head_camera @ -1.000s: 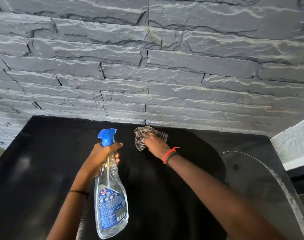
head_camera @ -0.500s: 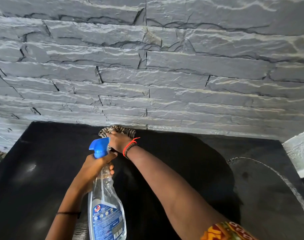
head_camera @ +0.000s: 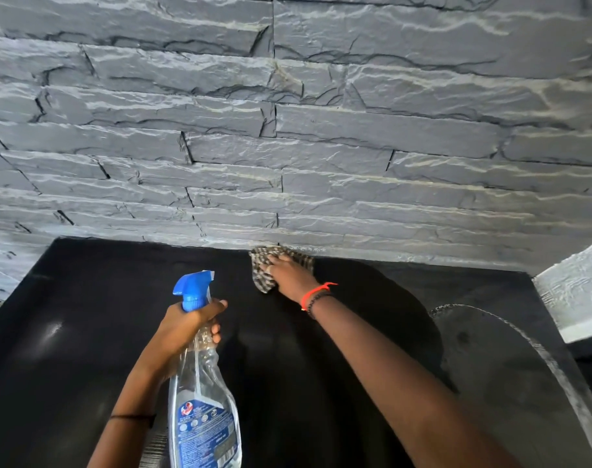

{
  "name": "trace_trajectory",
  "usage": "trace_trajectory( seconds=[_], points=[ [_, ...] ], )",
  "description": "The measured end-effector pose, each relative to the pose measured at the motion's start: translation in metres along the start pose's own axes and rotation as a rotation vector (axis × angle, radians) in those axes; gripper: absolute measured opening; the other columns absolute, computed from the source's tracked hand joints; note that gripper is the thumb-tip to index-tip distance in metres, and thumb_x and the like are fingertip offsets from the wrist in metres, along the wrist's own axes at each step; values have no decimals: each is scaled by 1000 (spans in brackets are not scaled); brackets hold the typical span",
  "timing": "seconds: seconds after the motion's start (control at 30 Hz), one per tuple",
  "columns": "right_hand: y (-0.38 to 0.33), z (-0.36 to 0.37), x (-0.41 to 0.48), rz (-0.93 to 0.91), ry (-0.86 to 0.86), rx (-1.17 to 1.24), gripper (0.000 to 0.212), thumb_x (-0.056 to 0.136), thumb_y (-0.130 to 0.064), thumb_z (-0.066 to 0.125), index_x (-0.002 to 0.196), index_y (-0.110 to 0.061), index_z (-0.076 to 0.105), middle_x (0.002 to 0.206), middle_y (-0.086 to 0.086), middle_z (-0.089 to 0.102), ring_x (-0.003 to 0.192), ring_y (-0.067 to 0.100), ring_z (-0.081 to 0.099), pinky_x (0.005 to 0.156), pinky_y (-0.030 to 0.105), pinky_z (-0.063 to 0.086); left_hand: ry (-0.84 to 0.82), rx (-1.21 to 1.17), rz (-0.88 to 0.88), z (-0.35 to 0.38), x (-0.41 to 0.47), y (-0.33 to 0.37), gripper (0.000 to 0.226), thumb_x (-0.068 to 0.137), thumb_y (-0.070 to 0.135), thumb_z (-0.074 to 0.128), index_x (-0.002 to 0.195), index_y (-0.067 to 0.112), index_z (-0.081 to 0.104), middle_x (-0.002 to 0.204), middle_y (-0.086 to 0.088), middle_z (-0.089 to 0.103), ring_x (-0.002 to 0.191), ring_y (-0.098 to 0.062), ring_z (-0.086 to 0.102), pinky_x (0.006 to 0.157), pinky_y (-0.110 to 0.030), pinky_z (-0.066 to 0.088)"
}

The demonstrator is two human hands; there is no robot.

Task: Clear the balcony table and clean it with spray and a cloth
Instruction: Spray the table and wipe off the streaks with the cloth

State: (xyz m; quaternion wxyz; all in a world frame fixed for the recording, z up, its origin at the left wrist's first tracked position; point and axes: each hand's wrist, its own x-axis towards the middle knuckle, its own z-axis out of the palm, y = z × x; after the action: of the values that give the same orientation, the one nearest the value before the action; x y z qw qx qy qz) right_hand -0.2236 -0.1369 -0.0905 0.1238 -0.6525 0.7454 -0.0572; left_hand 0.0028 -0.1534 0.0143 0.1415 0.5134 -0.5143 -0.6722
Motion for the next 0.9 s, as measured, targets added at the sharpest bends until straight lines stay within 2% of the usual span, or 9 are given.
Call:
trace_trajectory(
  seconds=[0.13, 0.23, 0.4, 0.53, 0.6, 0.67, 0.8, 0.9],
  points=[
    [60, -9, -51, 104, 33, 5, 64, 83, 10, 38, 141, -15, 41, 152, 9, 29, 140, 25, 24, 117, 29, 14, -33, 24, 10, 9, -6, 0, 22, 86, 15, 67, 70, 7, 53, 53, -10, 54, 44, -20, 53, 50, -30, 48],
    [106, -12, -89, 198, 24, 6, 68, 81, 11, 40, 142, -19, 40, 152, 7, 30, 140, 23, 25, 117, 26, 12, -64, 50, 14, 17, -11, -2, 22, 86, 17, 67, 73, 6, 54, 52, -9, 56, 45, -20, 54, 50, -30, 48],
    [180, -22, -150, 351, -5, -24, 73, 76, 13, 43, 142, -18, 39, 151, 5, 32, 140, 23, 28, 118, 27, 13, -83, 48, 2, 30, -21, -6, 19, 86, 15, 67, 76, 4, 55, 51, -8, 55, 43, -19, 54, 47, -29, 48],
    [227, -16, -177, 499, 42, 8, 66, 78, 10, 46, 136, -21, 44, 146, 11, 39, 137, 29, 33, 117, 35, 18, -77, 54, -3, 31, -30, -13, 19, 86, 14, 67, 74, 5, 54, 50, -8, 55, 42, -18, 53, 46, -28, 48],
    [217, -17, -176, 625, 78, 40, 59, 78, 11, 45, 132, -10, 52, 143, 15, 43, 132, 32, 38, 114, 33, 24, -81, 63, -2, 28, -35, -16, 20, 86, 15, 66, 74, 5, 54, 50, -8, 55, 43, -18, 53, 46, -28, 48],
    [194, -18, -171, 663, 126, 48, 52, 78, 11, 45, 127, -3, 55, 142, 15, 45, 130, 35, 39, 112, 34, 27, -69, 74, 1, 25, -40, -19, 22, 87, 16, 66, 72, 6, 53, 51, -8, 54, 43, -19, 53, 47, -29, 47],
    [139, -9, -165, 513, 129, 26, 55, 80, 7, 45, 134, -6, 48, 150, 9, 34, 139, 31, 23, 114, 36, 24, -58, 81, 5, 20, -51, -22, 23, 86, 16, 67, 71, 6, 53, 51, -9, 54, 44, -20, 53, 49, -30, 47],
    [77, -3, -171, 374, 123, 83, 61, 79, 11, 42, 137, -9, 46, 148, 7, 37, 139, 29, 26, 115, 32, 20, -52, 88, 13, 22, -58, -21, 21, 86, 15, 66, 73, 6, 54, 51, -8, 55, 44, -19, 54, 50, -30, 48]
  ],
)
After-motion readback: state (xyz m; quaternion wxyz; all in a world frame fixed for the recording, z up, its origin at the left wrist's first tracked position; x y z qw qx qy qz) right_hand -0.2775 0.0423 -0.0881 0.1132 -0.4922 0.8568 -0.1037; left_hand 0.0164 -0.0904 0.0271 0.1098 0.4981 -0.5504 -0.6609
